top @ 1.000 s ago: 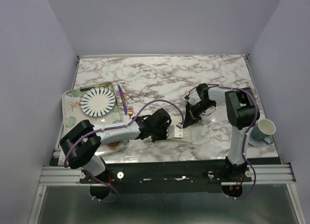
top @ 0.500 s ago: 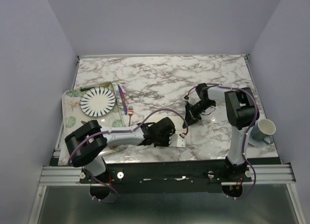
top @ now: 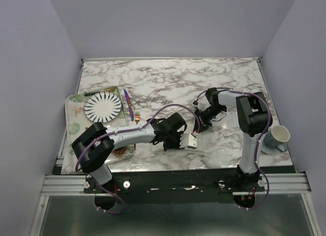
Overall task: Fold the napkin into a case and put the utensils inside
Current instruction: Pick up the 2/3-rectangle-folded napkin from the center of the board.
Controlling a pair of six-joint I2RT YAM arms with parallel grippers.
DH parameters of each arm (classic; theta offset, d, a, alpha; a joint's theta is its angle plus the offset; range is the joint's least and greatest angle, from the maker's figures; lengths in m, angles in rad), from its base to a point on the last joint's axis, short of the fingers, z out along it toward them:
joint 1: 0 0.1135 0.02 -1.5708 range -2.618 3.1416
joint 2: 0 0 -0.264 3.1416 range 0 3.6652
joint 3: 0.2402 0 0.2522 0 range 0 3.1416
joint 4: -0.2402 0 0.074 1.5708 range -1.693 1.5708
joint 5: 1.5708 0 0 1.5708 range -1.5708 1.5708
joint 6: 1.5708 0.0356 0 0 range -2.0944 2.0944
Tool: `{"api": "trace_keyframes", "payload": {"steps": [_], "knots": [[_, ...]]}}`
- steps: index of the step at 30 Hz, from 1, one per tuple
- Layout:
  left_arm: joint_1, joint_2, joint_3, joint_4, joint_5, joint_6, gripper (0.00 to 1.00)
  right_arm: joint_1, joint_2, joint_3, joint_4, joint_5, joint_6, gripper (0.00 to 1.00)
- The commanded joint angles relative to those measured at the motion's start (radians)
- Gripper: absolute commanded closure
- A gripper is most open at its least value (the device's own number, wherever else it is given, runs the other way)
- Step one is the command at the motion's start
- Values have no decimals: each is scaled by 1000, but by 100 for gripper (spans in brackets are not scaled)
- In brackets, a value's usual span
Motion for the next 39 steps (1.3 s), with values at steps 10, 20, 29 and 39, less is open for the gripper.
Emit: {"api": "trace_keyframes", "payload": {"steps": [10,20,29,39], "knots": [[270,233,315,-314,454,-81,95,8,18,-32,36,167,-80,99],[96,0,-3,42,59,-175,53,8,29,-19,28,161,-72,99],[-21,27,-78,134,-215,-159,50,8,32,-15,22,167,-79,99],[-79,95,-101,133,-295,-64,60,9,33,-16,18,170,-88,99]]}}
